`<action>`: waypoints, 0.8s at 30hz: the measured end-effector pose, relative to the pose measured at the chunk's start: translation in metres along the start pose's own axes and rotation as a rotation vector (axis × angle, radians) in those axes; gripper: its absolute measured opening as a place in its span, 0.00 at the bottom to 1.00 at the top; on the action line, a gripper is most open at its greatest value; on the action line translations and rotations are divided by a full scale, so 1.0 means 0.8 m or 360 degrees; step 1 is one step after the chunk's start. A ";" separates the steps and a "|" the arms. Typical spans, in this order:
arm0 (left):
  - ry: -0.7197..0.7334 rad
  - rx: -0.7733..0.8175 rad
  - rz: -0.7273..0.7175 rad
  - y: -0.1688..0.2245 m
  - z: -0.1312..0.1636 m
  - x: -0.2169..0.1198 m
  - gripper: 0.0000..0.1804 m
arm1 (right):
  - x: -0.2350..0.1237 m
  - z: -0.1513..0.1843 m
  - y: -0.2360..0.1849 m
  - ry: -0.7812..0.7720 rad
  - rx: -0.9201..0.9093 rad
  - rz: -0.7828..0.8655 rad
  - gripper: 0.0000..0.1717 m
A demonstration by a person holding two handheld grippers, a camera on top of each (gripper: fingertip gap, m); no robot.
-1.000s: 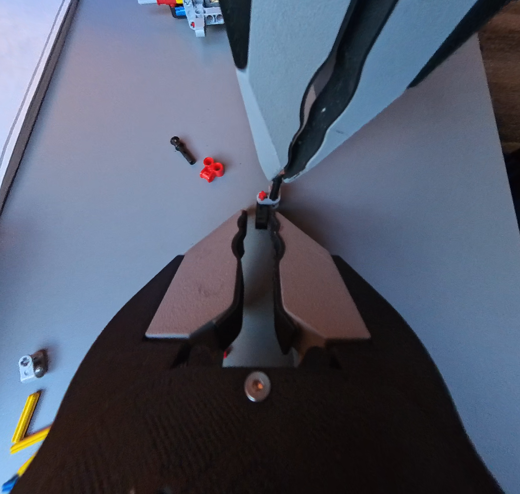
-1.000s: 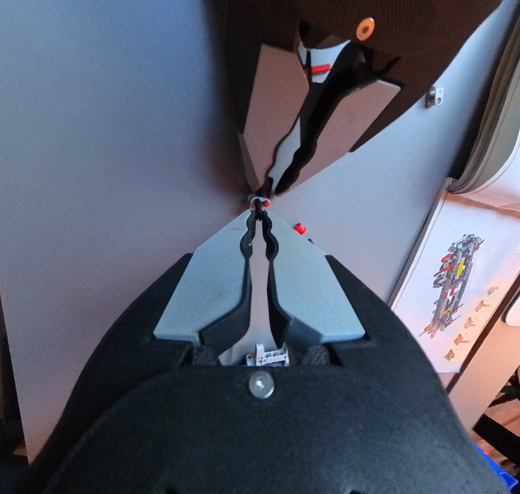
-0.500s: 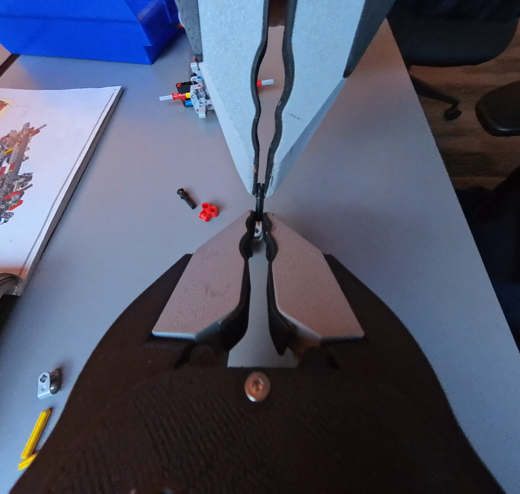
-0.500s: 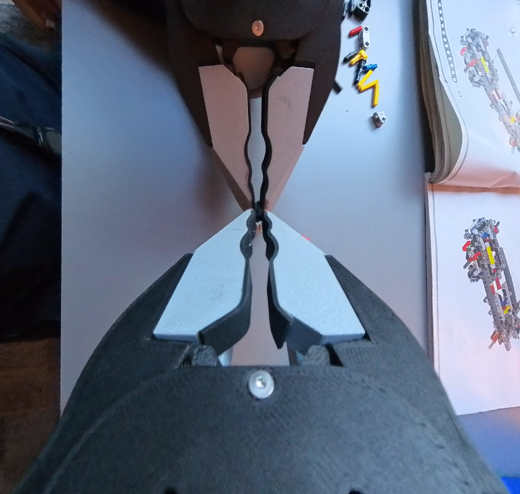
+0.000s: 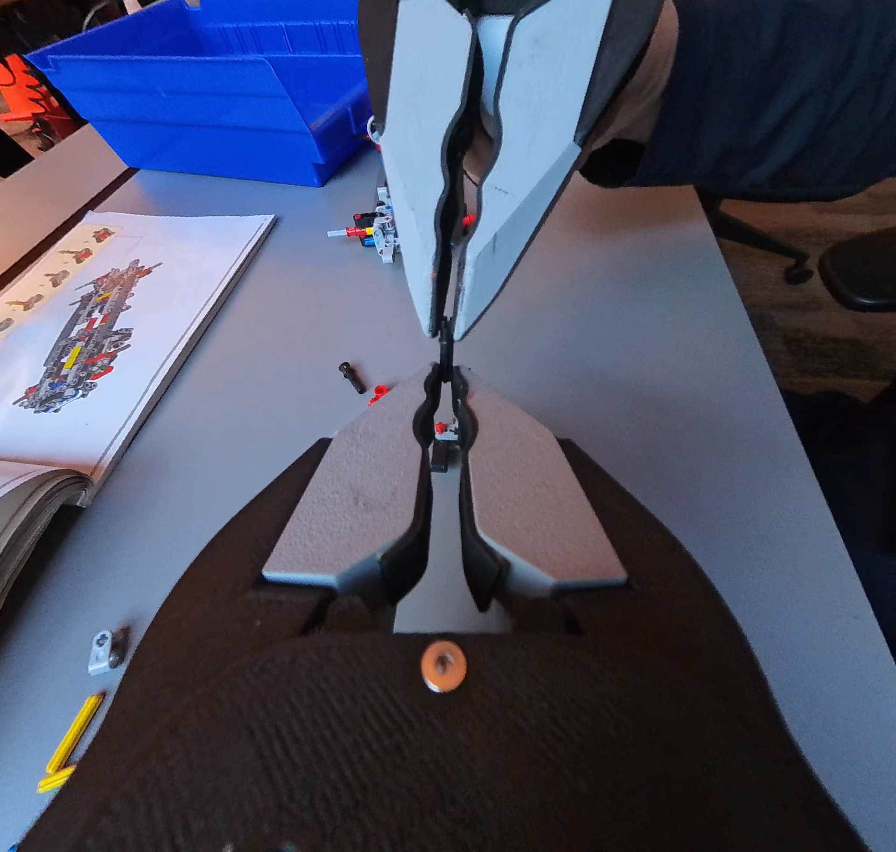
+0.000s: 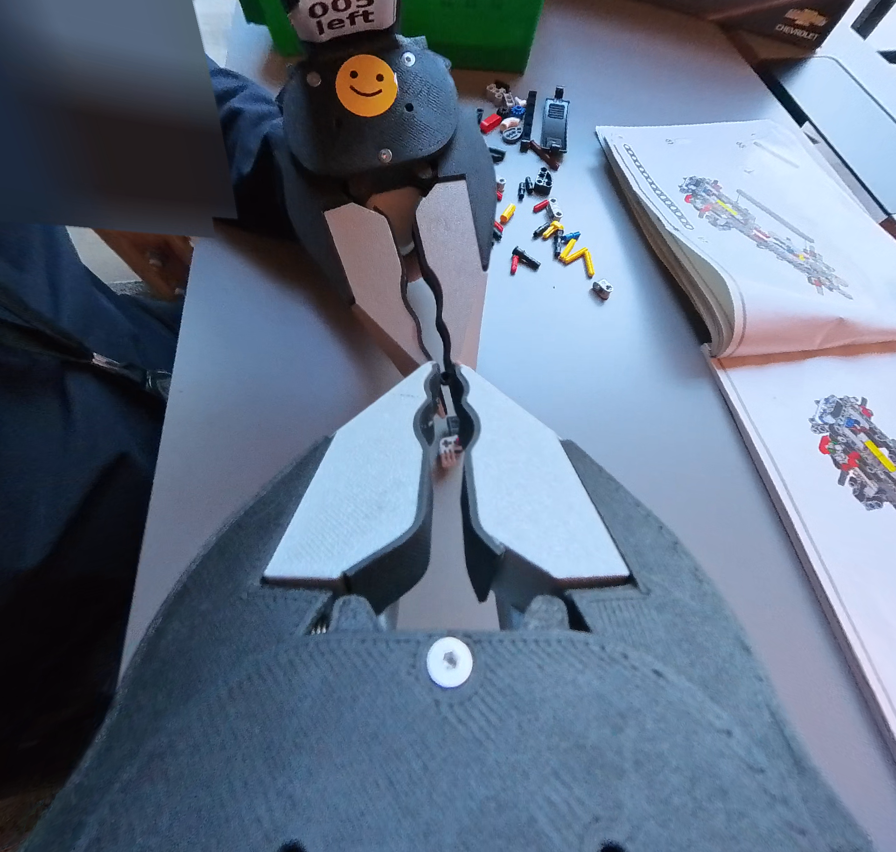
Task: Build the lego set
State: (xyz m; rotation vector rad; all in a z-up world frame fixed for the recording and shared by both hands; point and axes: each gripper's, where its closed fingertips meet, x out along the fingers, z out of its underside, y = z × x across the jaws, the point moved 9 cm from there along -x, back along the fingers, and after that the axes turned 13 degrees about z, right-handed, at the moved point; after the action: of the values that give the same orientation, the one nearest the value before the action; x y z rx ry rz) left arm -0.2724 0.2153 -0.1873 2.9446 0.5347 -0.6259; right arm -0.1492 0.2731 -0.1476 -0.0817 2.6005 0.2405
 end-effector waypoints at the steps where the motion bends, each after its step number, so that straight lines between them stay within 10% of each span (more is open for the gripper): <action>1: -0.0001 0.0001 -0.0006 0.000 0.000 -0.001 0.01 | -0.001 0.000 0.000 -0.0001 -0.0026 0.0012 0.01; 24: -0.0383 -0.0140 0.0115 -0.013 0.031 0.001 0.16 | 0.011 0.018 0.011 -0.0310 -0.0100 -0.0054 0.01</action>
State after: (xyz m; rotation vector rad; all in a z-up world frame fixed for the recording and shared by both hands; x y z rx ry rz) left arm -0.2848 0.2211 -0.2103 2.7403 0.4178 -0.9067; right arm -0.1505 0.2845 -0.1631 -0.1181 2.3962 0.3025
